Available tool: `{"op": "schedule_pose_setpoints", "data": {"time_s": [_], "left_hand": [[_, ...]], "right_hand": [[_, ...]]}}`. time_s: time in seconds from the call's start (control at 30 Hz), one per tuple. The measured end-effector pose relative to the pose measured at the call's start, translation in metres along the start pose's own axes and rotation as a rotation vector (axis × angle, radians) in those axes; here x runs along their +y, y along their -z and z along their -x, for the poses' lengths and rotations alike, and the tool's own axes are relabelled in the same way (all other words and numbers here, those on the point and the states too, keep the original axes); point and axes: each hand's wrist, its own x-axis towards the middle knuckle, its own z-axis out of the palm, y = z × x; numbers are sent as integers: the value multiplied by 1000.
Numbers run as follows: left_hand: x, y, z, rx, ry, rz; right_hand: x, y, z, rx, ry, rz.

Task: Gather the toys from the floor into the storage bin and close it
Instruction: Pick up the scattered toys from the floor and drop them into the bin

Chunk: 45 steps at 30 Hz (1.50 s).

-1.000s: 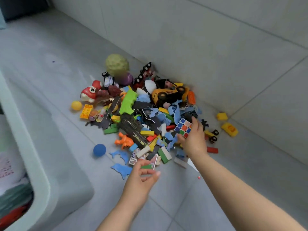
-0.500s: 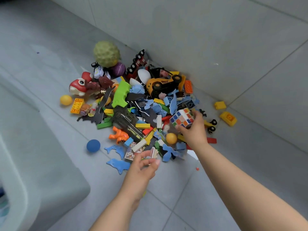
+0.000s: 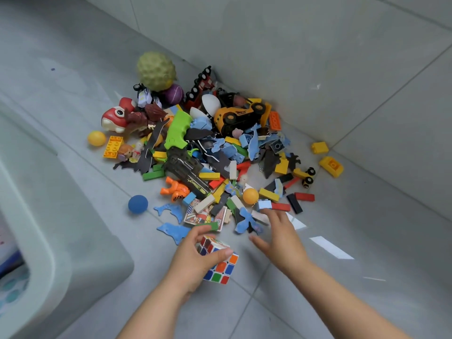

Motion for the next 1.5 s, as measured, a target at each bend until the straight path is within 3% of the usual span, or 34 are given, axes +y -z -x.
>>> {"op": "schedule_pose_setpoints", "data": {"time_s": [0.1,0.17,0.33,0.53,0.63,0.73,0.97,1.2,1.3,1.43,1.5], "left_hand": [[-2,0,1,15,-38,-22],[-1,-2,2,41,-42,-56],[1,-5,5,51,-17,-62],[-2,-6,5,50,18,-4],[0,-6,7,41,11,-5],[3,-6,10,40,16,-15],[10,-7,14,50,-13,-11],[10,-10,18,26,-22,-4],[11,-11,22,25,-43,-5],[33,-16,41,21,-182,0],[57,-14,60,14,-317,25]], "right_hand": [[-11,-23,-11,33,17,155],[-16,-28,-20,38,-27,167],[-11,-29,-33,-30,75,151],[-10,-28,-33,54,11,-177],[-7,-7,-44,191,-20,-381],[-8,17,-65,275,15,-263],[-28,6,-93,51,251,216],[2,-10,-82,189,353,370],[7,-5,-77,247,332,187],[-23,26,-63,490,260,-344],[-55,51,-45,456,286,-540]]}}
